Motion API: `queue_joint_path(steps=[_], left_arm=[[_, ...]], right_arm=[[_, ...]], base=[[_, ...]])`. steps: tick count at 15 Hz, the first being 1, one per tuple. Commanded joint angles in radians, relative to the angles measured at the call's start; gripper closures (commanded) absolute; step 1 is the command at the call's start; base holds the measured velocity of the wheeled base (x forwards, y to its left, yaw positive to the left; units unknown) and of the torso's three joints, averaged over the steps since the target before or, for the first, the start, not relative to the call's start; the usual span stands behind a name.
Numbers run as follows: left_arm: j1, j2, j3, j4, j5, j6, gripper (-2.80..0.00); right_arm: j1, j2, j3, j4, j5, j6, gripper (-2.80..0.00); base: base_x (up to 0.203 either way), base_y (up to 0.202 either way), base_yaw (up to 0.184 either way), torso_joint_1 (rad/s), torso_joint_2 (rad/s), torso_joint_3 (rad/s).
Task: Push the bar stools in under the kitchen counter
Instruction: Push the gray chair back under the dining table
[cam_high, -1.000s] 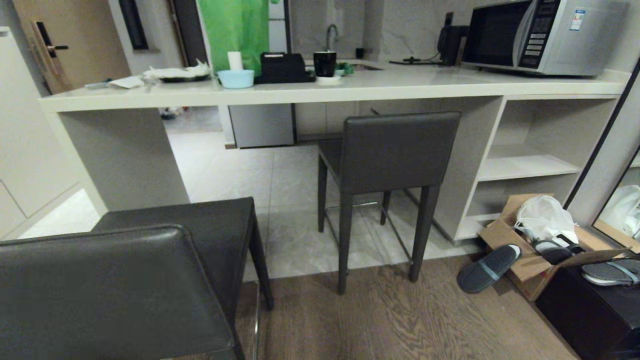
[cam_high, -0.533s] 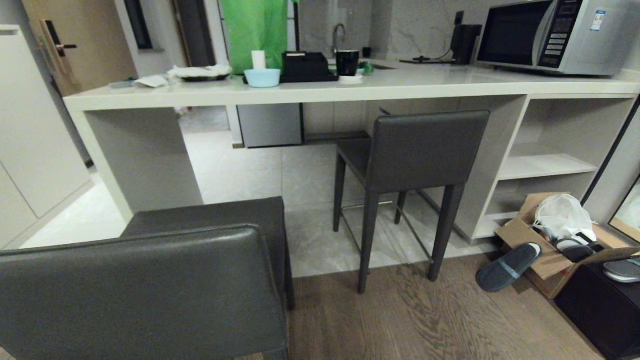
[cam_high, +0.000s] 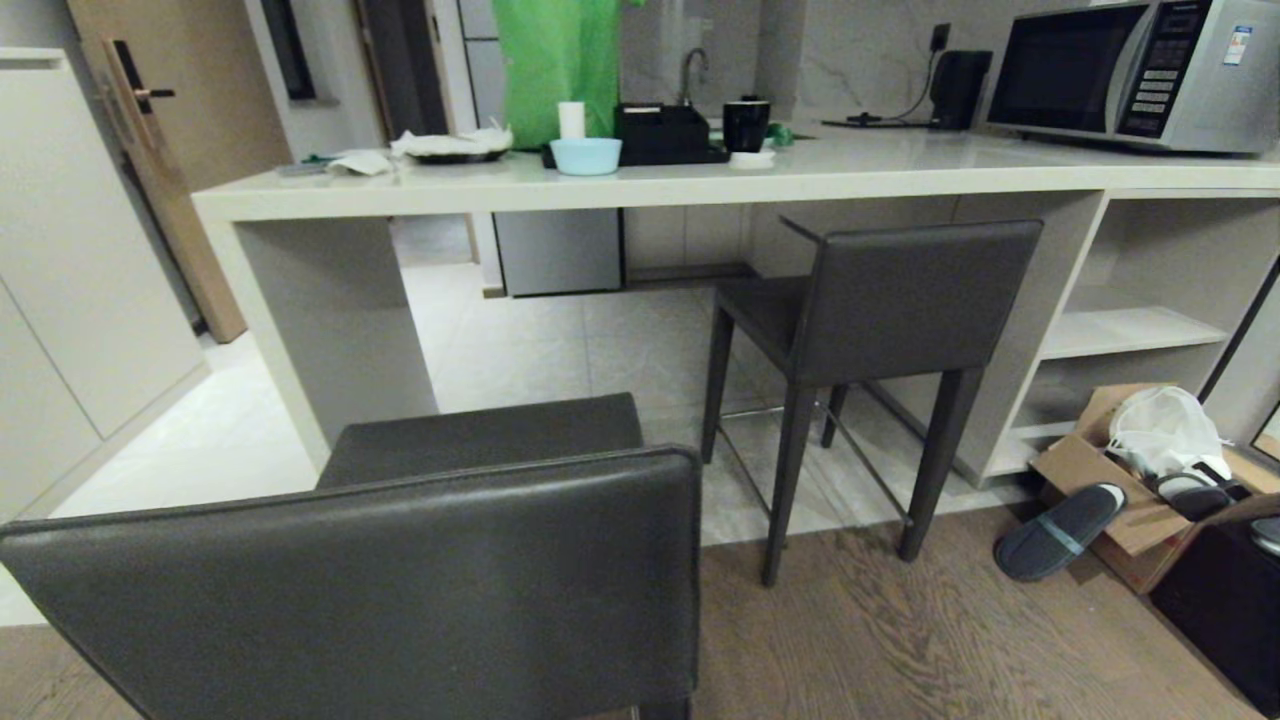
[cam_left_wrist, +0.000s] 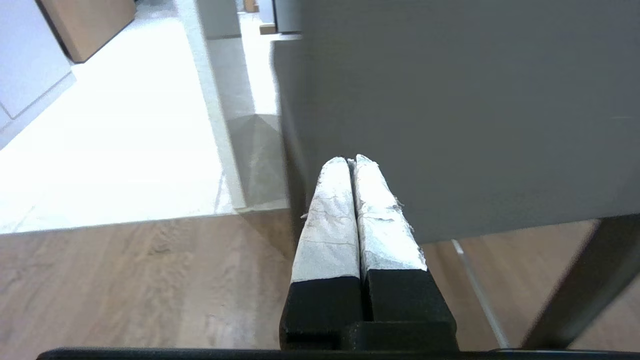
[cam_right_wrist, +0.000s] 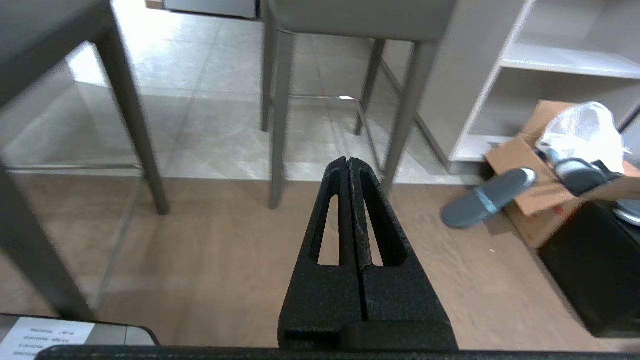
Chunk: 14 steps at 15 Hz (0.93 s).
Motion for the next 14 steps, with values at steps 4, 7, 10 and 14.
queue_joint_path(steps=[4,7,10,14], left_arm=[[-0.001,0.001,0.003,0.000,0.000,0.000,0.00],[-0.001,0.001,0.003,0.001,0.000,-0.006,0.00],[0.000,0.001,0.003,0.001,0.001,-0.002,0.00],[-0.001,0.000,-0.006,0.025,-0.001,0.001,0.00]], right_arm=[[0.001,0.001,0.001,0.000,0.000,-0.003,0.00],[0.001,0.001,0.002,0.000,0.000,-0.004,0.00],[0.001,0.001,0.001,0.000,0.002,-0.003,0.00],[-0.001,0.008,-0.030,0.039,-0.004,0.001,0.00]], base=[[0.000,0.195,-0.001,0.004,0.00,0.000],[0.000,0.193,0.000,0.002,0.00,0.002],[0.000,0.075,-0.002,0.000,0.00,0.002],[0.000,0.000,0.000,0.000,0.00,0.000]])
